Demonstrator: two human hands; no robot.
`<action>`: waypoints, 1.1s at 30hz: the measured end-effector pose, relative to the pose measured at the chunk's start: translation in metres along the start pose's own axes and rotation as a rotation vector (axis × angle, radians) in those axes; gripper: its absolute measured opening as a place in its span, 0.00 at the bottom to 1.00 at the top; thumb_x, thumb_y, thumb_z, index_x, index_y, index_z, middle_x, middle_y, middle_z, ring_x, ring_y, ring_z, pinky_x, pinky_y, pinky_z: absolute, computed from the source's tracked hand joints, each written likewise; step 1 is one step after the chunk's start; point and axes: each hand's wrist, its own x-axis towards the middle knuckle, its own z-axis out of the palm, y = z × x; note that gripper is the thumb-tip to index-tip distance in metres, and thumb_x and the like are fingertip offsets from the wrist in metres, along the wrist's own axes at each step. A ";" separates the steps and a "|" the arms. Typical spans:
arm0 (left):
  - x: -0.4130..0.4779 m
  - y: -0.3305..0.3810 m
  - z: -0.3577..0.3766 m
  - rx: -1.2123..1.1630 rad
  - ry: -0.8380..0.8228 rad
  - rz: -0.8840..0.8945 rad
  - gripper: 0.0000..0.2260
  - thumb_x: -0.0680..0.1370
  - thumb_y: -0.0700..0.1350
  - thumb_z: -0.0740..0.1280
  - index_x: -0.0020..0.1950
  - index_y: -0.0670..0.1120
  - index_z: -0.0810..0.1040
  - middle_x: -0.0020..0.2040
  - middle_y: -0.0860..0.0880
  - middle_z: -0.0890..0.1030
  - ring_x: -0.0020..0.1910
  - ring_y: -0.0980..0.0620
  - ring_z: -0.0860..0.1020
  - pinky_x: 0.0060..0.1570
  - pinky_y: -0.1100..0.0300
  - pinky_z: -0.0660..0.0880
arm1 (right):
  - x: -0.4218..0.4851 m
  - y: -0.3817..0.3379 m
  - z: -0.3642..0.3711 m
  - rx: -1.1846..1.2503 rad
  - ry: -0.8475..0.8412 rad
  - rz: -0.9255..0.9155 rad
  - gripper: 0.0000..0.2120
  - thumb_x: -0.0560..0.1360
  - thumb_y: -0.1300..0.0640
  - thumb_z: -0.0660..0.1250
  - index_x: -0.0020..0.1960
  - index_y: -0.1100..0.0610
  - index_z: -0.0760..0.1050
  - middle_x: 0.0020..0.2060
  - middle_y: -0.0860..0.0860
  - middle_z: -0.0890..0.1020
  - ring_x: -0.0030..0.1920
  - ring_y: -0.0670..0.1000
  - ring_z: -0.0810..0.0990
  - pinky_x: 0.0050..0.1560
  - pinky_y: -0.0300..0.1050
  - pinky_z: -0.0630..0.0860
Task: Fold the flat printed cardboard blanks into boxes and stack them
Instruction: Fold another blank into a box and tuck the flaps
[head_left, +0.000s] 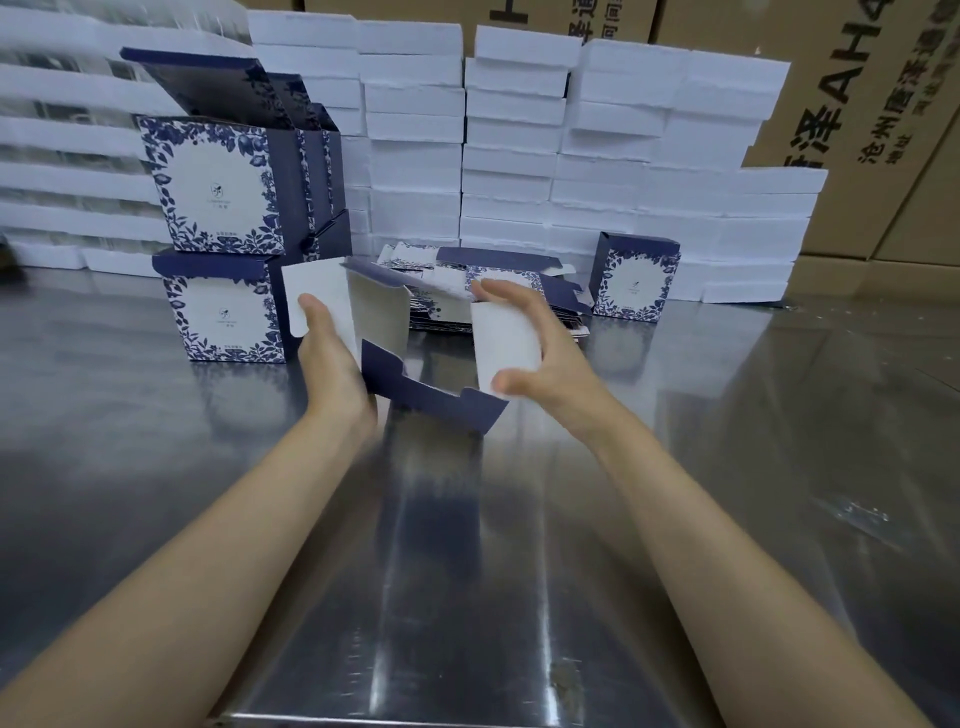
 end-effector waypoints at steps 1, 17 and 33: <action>0.000 0.002 -0.001 -0.019 -0.006 -0.024 0.24 0.80 0.65 0.54 0.52 0.48 0.79 0.36 0.49 0.81 0.32 0.51 0.81 0.29 0.61 0.77 | 0.000 -0.001 0.001 -0.063 -0.037 -0.008 0.46 0.57 0.40 0.77 0.72 0.46 0.65 0.70 0.42 0.69 0.72 0.41 0.65 0.71 0.46 0.62; 0.002 0.004 -0.006 -0.053 -0.050 -0.075 0.32 0.79 0.67 0.52 0.67 0.44 0.76 0.59 0.44 0.82 0.57 0.44 0.81 0.59 0.49 0.78 | -0.006 -0.002 0.007 -0.173 -0.110 -0.074 0.41 0.62 0.48 0.79 0.71 0.41 0.65 0.69 0.36 0.70 0.70 0.38 0.65 0.68 0.31 0.61; -0.017 -0.024 -0.006 0.733 -0.488 0.514 0.13 0.81 0.49 0.62 0.61 0.45 0.62 0.71 0.59 0.60 0.69 0.64 0.62 0.68 0.59 0.61 | -0.007 0.043 0.009 -0.356 0.557 -0.170 0.06 0.70 0.63 0.75 0.44 0.60 0.79 0.67 0.45 0.71 0.63 0.28 0.66 0.60 0.28 0.65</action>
